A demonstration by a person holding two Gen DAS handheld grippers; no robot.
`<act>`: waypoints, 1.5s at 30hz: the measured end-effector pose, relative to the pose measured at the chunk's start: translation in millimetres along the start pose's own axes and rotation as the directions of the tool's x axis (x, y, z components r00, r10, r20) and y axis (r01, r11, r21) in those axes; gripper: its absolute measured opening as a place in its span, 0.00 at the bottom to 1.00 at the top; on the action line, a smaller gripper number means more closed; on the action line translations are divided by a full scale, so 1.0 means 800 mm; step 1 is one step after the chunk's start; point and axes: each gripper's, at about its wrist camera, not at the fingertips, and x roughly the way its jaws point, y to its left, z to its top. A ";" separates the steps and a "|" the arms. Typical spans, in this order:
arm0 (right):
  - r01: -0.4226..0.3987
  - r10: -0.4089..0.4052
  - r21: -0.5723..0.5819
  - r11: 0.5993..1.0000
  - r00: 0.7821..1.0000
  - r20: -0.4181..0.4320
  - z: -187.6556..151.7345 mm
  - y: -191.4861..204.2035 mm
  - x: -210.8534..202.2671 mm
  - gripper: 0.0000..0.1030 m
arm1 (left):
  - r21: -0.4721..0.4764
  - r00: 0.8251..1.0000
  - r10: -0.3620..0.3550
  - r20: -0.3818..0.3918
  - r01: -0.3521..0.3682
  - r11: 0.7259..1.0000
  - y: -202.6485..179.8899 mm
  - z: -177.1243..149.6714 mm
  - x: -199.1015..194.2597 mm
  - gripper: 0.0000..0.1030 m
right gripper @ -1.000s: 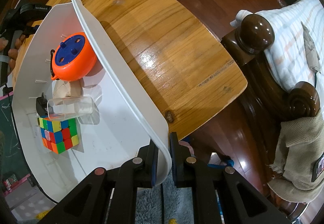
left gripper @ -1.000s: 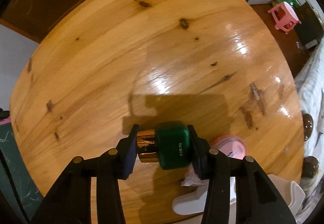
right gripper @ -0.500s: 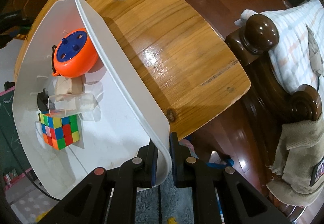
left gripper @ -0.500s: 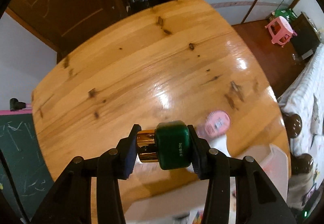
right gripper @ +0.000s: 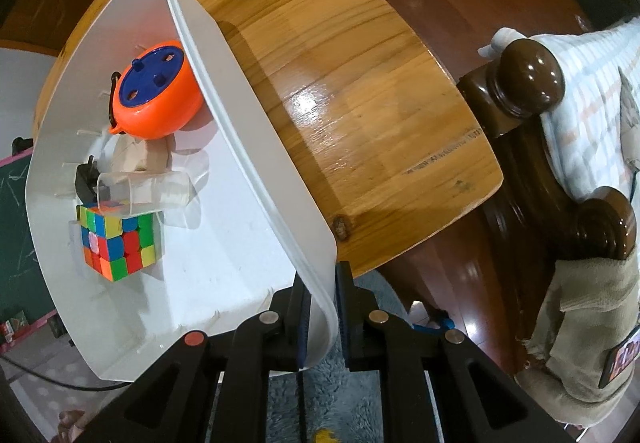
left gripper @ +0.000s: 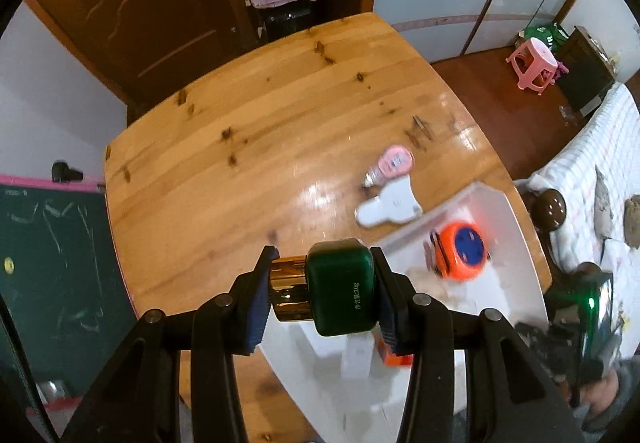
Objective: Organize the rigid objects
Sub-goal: 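Carry the green plug adapter into the white tray with the left gripper and release it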
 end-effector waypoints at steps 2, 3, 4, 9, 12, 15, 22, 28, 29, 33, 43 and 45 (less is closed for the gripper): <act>0.000 0.000 -0.012 1.000 1.000 -0.003 0.000 0.001 0.000 0.12 | -0.018 1.000 -0.010 -0.011 0.009 1.000 0.000 -0.019 -0.003 0.47; 0.000 0.000 -0.017 1.000 1.000 -0.004 0.000 0.002 0.000 0.12 | -0.027 1.000 -0.014 -0.016 0.014 1.000 -0.001 -0.026 -0.005 0.47; 0.000 0.000 -0.021 1.000 1.000 -0.005 0.000 0.002 0.000 0.12 | -0.039 0.999 -0.023 -0.025 0.022 0.999 -0.002 -0.035 -0.005 0.47; -0.008 0.008 -0.032 0.999 1.000 -0.012 0.001 0.003 0.000 0.13 | -0.073 0.999 -0.023 -0.043 0.020 0.997 -0.007 -0.077 -0.006 0.47; -0.014 0.014 -0.037 0.999 1.000 -0.015 0.003 0.002 0.000 0.13 | -0.094 0.997 -0.035 -0.075 0.028 0.995 -0.015 -0.105 0.003 0.47; -0.024 0.024 -0.039 0.999 1.000 -0.019 0.005 -0.001 0.001 0.13 | -0.098 0.993 -0.038 -0.114 0.027 0.995 -0.026 -0.129 0.019 0.47; -0.030 0.029 -0.050 0.998 0.999 -0.022 0.006 -0.002 0.002 0.13 | -0.099 0.977 -0.027 -0.210 0.006 0.995 -0.054 -0.174 0.064 0.47; -0.028 0.027 -0.057 0.998 0.999 -0.024 0.006 -0.001 0.002 0.13 | -0.057 0.960 0.007 -0.281 -0.024 0.998 -0.071 -0.195 0.101 0.47; -0.028 0.027 -0.058 0.998 0.999 -0.024 0.006 0.000 0.002 0.13 | -0.051 0.956 0.010 -0.293 -0.026 0.998 -0.073 -0.197 0.107 0.47; -0.029 0.027 -0.059 0.998 0.999 -0.025 0.006 0.000 0.002 0.13 | -0.032 0.940 0.017 -0.340 -0.029 0.999 -0.083 -0.207 0.134 0.47; -0.033 0.031 -0.053 0.998 0.999 -0.024 0.007 0.000 0.002 0.13 | -0.032 0.915 -0.003 -0.403 -0.011 0.999 -0.091 -0.213 0.159 0.66; -0.035 0.033 -0.048 0.998 0.999 -0.025 0.008 -0.001 0.003 0.13 | -0.042 0.919 -0.002 -0.394 -0.016 0.999 -0.087 -0.209 0.154 0.77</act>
